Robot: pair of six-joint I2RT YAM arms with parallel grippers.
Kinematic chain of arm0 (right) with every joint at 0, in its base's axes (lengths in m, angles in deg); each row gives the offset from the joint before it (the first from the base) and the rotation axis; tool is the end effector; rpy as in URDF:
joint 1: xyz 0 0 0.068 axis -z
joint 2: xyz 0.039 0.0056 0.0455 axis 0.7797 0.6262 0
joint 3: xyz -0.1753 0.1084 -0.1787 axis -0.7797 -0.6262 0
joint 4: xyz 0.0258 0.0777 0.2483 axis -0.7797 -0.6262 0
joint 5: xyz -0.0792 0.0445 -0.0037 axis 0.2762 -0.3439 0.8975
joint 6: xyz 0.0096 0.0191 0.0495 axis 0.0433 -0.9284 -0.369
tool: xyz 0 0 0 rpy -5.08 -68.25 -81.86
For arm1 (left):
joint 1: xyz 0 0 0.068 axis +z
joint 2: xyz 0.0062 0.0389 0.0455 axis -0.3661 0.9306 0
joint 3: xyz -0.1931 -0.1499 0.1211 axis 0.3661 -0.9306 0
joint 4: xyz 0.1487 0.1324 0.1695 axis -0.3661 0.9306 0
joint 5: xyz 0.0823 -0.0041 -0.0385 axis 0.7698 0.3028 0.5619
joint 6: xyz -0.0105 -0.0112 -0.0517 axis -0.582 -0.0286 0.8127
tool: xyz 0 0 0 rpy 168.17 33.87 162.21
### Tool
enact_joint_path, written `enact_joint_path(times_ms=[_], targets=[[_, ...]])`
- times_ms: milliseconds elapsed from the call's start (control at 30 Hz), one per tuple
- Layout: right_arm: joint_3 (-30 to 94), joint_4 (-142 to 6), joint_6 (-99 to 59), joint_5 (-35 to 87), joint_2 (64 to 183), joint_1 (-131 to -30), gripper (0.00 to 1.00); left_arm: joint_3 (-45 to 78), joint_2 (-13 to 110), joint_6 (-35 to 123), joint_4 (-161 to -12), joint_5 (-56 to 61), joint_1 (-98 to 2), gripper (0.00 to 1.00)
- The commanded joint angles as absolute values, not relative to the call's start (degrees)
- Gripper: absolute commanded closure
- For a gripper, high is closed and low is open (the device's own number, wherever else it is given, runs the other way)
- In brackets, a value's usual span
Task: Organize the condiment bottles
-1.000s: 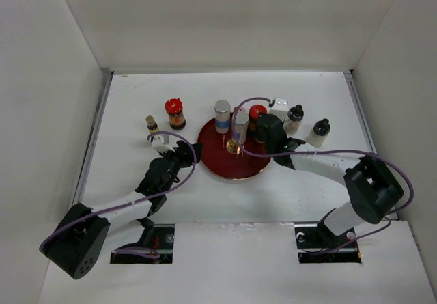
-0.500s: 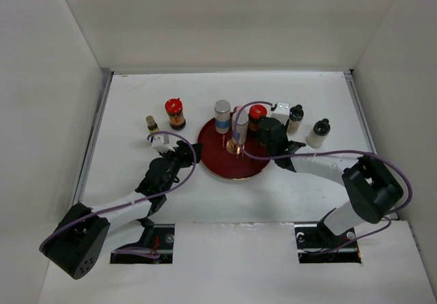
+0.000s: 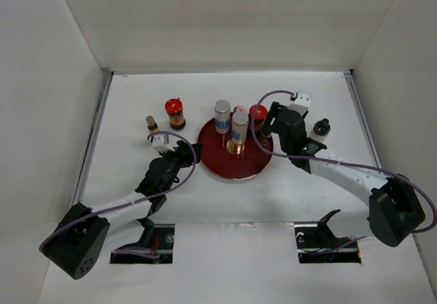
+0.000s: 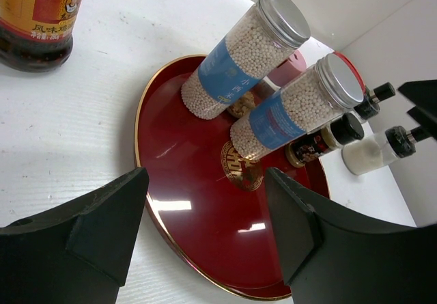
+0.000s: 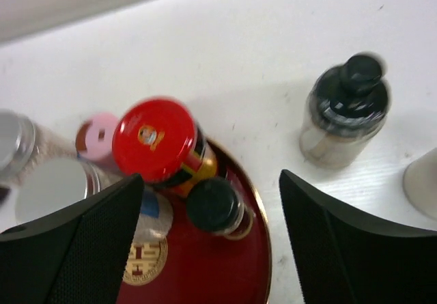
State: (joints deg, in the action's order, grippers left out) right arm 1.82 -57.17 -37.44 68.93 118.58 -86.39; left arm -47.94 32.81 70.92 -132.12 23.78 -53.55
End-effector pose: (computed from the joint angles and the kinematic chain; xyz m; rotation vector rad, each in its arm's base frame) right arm 0.2527 0.1525 0.2621 0.2362 1.8403 0.1220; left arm 0.1688 -0.0963 0.1767 -0.2745 1.6785 -0.7475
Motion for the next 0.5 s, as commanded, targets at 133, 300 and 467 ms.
enact_joint_path(times_ms=[133, 300, 467], targets=[[3.7, -58.8, -37.7, 69.1, 119.3, -75.0, 0.46, -46.2, 32.0, 70.7, -135.9, 23.8, -54.1, 0.32], [7.7, -60.2, -37.1, 67.2, 125.1, -69.9, 0.14, -46.2, 32.7, 70.9, -136.1, 23.8, -53.8, 0.32], [11.7, -60.2, -37.0, 62.4, 130.4, -67.4, 0.1, -46.2, 32.1, 70.7, -135.9, 23.9, -54.1, 0.32]])
